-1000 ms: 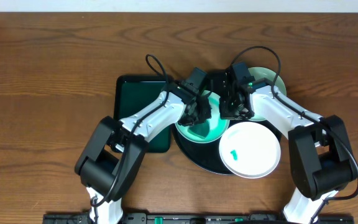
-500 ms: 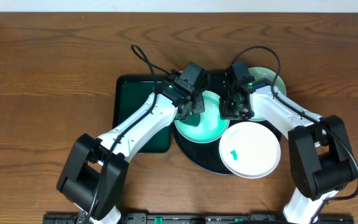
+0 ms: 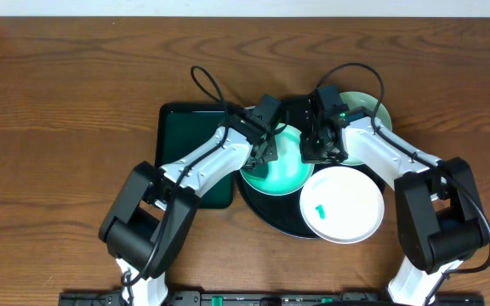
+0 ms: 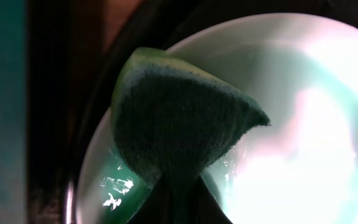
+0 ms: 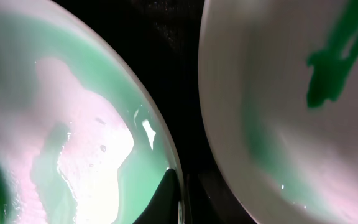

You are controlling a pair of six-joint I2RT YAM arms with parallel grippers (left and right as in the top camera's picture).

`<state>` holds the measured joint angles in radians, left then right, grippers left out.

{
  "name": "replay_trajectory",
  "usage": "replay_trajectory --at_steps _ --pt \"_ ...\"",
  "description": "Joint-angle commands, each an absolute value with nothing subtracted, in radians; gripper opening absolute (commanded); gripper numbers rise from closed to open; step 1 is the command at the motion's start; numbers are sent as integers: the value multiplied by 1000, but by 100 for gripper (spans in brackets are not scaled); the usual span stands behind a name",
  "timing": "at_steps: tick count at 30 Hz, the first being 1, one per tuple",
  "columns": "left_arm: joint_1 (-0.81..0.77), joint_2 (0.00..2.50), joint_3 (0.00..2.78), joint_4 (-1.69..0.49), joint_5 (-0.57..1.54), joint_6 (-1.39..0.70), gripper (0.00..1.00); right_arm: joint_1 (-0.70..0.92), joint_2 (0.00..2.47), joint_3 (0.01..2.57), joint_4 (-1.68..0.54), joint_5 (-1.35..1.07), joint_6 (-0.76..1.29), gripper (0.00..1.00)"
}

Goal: Clean dirty plates on tray and stack at the side
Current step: 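Keep scrubbing the plate with the sponge, right gripper holding the plate rim, then move the sponge with the left gripper onto the dark green tray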

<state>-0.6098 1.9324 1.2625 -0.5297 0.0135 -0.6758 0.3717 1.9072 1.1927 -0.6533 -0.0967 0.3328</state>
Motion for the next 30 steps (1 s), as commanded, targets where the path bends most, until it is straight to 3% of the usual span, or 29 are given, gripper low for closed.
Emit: replay_trajectory --at_steps 1,12,20,30 --pt "-621 1990 1248 -525 144 -663 7 388 1909 1181 -650 -105 336 1" --pt "-632 1948 1256 -438 454 -664 7 388 1909 1181 -650 -105 336 1" --pt "-572 1813 1263 -493 348 -662 7 388 1909 1181 -651 -105 336 1" --pt "-388 1596 1263 -711 185 -503 8 388 1909 1181 -650 -105 336 1"
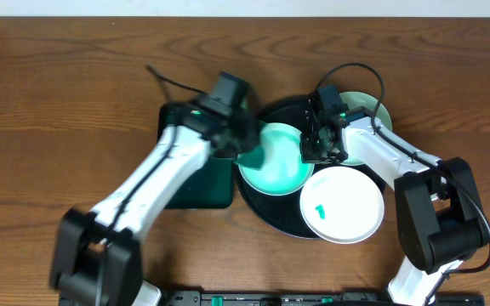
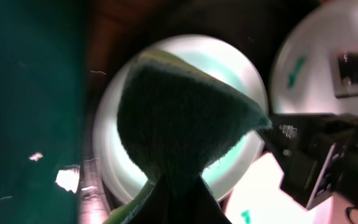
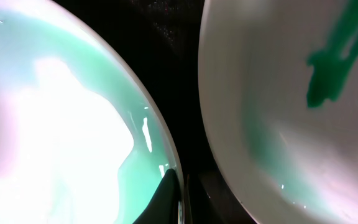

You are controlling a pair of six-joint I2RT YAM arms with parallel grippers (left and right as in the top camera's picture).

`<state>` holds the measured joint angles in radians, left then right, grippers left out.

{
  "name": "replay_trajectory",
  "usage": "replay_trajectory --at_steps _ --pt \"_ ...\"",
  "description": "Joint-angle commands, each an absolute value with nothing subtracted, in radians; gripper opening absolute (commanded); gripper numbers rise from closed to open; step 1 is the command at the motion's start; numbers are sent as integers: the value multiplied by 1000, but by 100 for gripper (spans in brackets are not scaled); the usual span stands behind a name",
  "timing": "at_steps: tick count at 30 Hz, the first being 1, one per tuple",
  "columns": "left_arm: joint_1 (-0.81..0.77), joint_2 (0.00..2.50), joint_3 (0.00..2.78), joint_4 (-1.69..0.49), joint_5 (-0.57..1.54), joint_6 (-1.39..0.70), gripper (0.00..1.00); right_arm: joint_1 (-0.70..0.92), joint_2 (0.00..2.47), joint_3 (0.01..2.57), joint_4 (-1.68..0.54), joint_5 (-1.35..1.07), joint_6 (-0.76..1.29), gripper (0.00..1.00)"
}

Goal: Clean dirty plates on tray and stack at the side
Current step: 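Move the sponge with the left gripper onto the dark green tray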

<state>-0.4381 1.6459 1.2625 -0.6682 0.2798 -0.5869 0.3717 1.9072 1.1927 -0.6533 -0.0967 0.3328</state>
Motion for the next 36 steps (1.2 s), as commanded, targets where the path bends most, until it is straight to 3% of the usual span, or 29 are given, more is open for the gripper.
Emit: replay_trajectory --at_steps 1,8,25,28,30,33,36 --pt "-368 1585 1263 -743 164 -484 7 388 1909 1181 -650 -105 336 1" --pt "-247 1604 1240 -912 55 -346 7 388 1909 1181 -650 -105 336 1" --pt "-231 1665 1053 -716 28 -330 9 388 1909 1181 -650 -105 336 1" --pt "-231 1665 1053 -712 29 -334 34 388 1909 1181 -650 -105 336 20" --pt "-231 1665 1060 -714 29 -338 43 388 1909 1181 -650 -105 336 29" --pt "-231 1658 1084 -722 29 -338 50 388 1909 1181 -650 -105 336 32" --pt "-231 1633 1125 -739 29 -339 53 388 1909 1181 -650 -105 336 25"
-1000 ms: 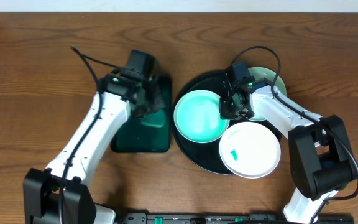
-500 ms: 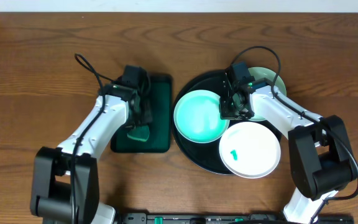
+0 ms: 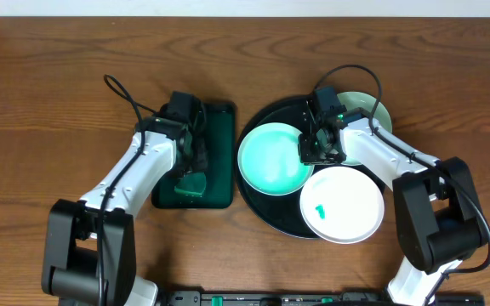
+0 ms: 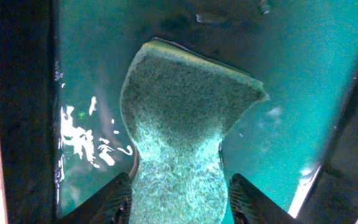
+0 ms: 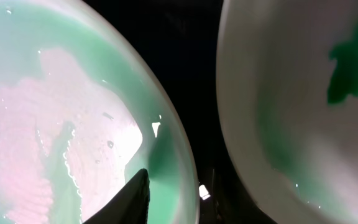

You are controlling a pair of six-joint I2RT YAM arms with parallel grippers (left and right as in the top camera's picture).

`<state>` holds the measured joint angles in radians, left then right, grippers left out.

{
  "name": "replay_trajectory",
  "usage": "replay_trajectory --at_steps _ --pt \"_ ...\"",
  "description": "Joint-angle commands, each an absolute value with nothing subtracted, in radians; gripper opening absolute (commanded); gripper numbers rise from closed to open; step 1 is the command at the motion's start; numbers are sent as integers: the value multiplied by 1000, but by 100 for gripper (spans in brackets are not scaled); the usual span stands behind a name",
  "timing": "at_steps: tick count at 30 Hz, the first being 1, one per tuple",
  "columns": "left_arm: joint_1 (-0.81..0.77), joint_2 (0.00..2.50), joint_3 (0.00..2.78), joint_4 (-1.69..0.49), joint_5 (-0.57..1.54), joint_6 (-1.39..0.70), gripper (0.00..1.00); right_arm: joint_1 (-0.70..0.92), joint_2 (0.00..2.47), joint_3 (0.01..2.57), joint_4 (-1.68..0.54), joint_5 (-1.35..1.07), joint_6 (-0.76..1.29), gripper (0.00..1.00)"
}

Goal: Clean dirty plates on tray and stack at the side

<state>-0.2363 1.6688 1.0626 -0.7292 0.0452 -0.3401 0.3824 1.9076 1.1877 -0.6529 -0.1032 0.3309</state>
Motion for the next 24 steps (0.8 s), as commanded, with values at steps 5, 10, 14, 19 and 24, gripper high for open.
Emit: replay_trajectory --at_steps 5,10,14,19,24 --pt "-212 1552 1179 -742 27 -350 63 388 1909 1181 -651 -105 336 2" --pt "-139 1453 1196 -744 -2 -360 76 388 1909 1181 -651 -105 336 1" --pt "-93 1411 1195 -761 -1 -360 77 379 1905 1194 -666 -110 336 1" --pt "-90 1413 1195 -761 -1 -360 79 357 1872 1241 -739 -114 336 1" --pt "-90 1413 1195 -761 -1 -360 79 342 1813 1249 -770 -141 336 1"
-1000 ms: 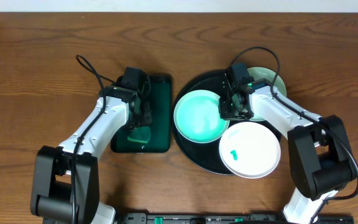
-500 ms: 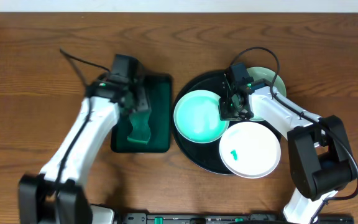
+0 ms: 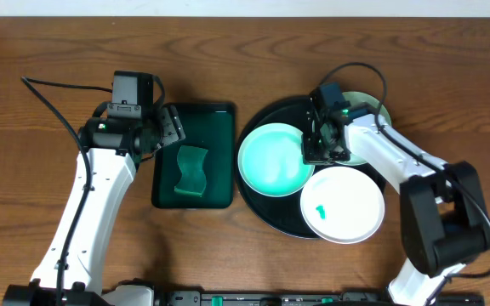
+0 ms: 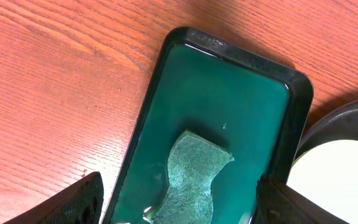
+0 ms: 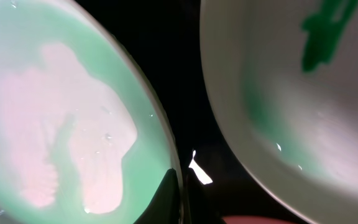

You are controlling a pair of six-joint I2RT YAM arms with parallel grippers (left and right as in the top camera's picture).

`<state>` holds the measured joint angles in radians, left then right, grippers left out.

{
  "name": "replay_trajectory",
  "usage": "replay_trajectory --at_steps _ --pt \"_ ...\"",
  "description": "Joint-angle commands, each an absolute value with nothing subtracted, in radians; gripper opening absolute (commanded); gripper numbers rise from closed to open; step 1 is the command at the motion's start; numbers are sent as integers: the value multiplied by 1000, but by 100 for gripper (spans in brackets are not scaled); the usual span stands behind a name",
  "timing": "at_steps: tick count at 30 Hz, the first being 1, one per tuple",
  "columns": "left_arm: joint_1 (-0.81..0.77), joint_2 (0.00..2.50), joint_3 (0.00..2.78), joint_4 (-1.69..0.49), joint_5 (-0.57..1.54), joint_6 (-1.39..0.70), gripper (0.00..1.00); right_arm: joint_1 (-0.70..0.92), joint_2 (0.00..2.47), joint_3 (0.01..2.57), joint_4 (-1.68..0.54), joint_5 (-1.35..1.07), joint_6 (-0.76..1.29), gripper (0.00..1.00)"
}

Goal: Clean dirty plates on tray and stack at the side

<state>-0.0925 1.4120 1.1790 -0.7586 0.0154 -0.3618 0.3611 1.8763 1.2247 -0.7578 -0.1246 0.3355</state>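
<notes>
A mint-green plate (image 3: 266,161) lies on the left of the round black tray (image 3: 262,212). My right gripper (image 3: 317,151) is shut on that plate's right rim; the right wrist view shows its fingers (image 5: 169,193) pinching the edge of the mint plate (image 5: 61,124). A white plate (image 3: 347,208) with a green stain (image 5: 322,31) lies at the tray's front right. The green sponge (image 3: 192,168) rests in the dark green basin (image 3: 215,136). My left gripper (image 3: 167,127) hovers open over the basin's back left. In the left wrist view the sponge (image 4: 191,171) lies free below it.
A pale green plate (image 3: 373,109) sits off the tray at the back right, partly behind my right arm. Brown wooden table (image 3: 49,76) surrounds the basin and tray. Cables run from both arms.
My left gripper has risen out of the basin and moved back and left, with the sponge left lying in the basin. My right gripper's jaws, slightly apart at the rim, now pinch the mint plate.
My left gripper first held the sponge on the mint plate while my right gripper pinched the rim. It then held the sponge beside the plate towards the basin. Later its jaws stood open around the sponge in the basin, and now it is clear above.
</notes>
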Motion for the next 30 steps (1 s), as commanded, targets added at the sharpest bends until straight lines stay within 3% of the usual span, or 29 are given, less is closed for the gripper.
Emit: replay_trajectory --at_steps 1,30 --pt "-90 1413 1195 -761 -1 -360 79 340 1800 1249 -775 -150 336 1" --pt "-90 1413 1195 -761 -1 -360 80 233 1704 1252 -788 -255 332 1"
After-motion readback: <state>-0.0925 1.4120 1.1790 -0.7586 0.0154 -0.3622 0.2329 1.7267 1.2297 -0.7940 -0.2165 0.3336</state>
